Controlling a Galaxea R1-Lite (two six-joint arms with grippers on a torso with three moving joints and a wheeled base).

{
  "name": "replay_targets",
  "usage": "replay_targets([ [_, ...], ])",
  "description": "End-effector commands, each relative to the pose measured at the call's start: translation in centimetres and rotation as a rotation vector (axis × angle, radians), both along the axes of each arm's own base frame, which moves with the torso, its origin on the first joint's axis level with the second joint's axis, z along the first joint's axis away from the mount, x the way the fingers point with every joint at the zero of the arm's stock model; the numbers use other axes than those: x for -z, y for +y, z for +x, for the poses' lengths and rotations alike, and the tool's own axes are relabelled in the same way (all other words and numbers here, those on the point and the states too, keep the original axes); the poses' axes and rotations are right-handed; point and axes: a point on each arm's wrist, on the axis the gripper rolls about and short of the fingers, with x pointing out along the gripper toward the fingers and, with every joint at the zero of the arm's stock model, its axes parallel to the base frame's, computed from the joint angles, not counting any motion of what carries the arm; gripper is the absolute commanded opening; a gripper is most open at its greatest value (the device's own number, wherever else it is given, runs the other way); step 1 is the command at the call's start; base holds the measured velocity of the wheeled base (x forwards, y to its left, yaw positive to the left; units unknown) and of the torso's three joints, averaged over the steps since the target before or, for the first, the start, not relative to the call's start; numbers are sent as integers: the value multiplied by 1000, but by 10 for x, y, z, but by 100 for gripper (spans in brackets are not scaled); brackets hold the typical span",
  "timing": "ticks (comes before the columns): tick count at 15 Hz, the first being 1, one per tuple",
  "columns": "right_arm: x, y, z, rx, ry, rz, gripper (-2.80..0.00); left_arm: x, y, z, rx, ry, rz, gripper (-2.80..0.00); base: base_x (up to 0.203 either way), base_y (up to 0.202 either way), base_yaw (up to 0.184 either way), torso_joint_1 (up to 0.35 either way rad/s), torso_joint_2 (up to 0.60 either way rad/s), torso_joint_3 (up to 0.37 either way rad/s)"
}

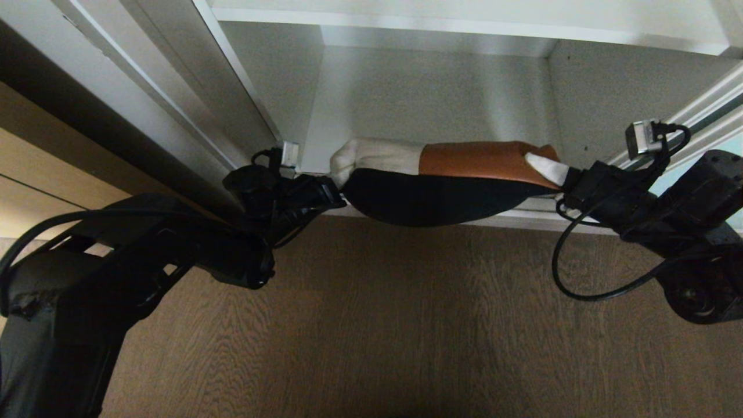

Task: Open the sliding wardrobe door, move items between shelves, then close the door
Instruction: Place the pillow on the lower shelf

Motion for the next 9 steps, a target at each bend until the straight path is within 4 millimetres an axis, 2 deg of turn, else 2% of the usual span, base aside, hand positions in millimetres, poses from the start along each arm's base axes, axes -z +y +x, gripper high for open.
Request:
replay_targets([
  [1,-18,-5,3,-30,-78,-16,-280,-6,1,-4,2,-12,-4,-280,0,0,0,0,0,0],
  [2,-10,-7,11,-38,-70,-26,-280,-3,1,-2,1,-7,-3,-280,0,0,0,0,0,0],
  [4,-11,-17,23,-47,-133,-50,-280,4,0,-1,-2,4,4,-280,0,0,0,0,0,0],
  [6,4,-24,33,-60,-99,-66,-280,13,-1,5,-2,17,7,-280,0,0,0,0,0,0],
  [9,75,-35,67,-39,73,-70,-280,34,-5,18,-7,78,20,-280,0,0,0,0,0,0],
])
